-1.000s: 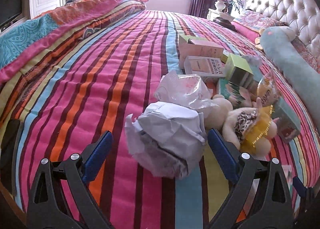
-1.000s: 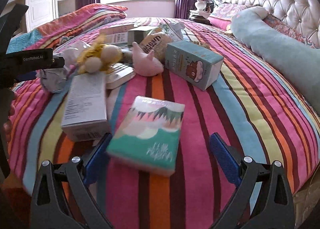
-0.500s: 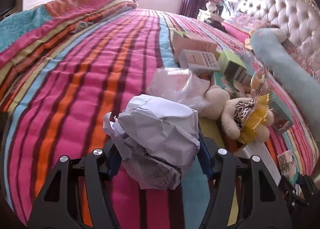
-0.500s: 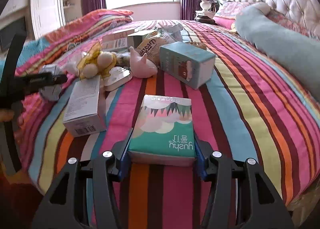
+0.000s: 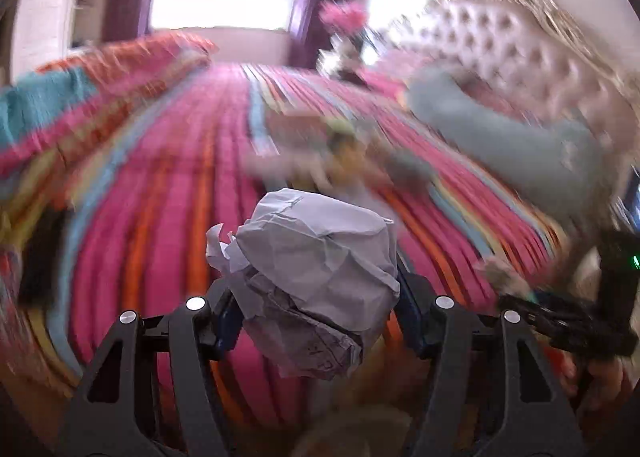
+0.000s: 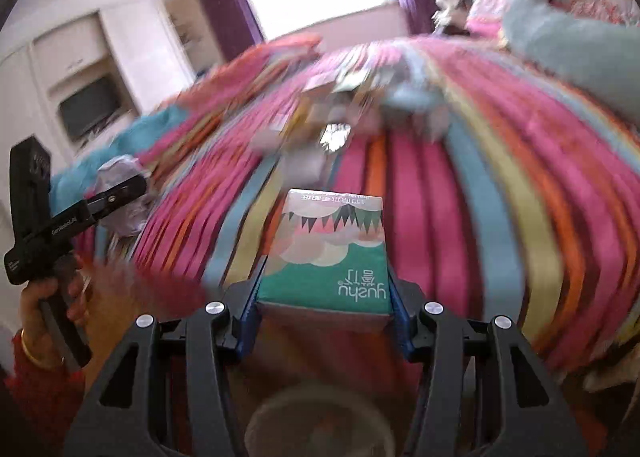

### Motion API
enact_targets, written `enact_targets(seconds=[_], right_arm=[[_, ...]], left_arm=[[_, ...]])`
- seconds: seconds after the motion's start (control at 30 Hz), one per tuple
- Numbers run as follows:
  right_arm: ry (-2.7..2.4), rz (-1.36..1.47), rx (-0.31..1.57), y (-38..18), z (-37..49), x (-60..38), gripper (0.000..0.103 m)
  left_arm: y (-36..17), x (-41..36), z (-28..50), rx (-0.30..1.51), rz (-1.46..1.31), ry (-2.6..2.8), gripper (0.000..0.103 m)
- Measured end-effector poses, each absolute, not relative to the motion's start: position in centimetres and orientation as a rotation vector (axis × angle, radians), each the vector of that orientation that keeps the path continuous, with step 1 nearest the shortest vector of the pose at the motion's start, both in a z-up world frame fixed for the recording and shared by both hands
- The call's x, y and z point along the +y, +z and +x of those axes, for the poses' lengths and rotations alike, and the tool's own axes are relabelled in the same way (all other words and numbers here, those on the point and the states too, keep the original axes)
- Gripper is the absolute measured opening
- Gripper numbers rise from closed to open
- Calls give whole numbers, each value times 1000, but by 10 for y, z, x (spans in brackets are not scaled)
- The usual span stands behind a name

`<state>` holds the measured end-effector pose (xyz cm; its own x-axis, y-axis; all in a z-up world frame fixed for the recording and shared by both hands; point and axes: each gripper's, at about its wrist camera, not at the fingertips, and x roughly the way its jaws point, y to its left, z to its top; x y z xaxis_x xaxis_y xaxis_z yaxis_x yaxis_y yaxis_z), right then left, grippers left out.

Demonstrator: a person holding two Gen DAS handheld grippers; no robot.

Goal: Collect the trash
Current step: 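Drop crumpled paper from left tool while right tool drops green tissue pack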

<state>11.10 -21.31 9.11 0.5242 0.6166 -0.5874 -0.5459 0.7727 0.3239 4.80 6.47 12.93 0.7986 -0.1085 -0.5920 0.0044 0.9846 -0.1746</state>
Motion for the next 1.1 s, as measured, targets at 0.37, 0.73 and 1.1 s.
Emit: enact_targets(seconds=[0.37,0.73,1.1], right_arm=[[664,76,1286,-79,40,-202,50],[678,-40,1303,-88,34,-180,73],[616,-37,1294,-93,37,-194,78]], left_arm=[[-108,-9,0,1285,-212,-162,62],[-134,-16,9,1323,-160,-112,90],[-127,-7,3,1280,-186,-92,96]])
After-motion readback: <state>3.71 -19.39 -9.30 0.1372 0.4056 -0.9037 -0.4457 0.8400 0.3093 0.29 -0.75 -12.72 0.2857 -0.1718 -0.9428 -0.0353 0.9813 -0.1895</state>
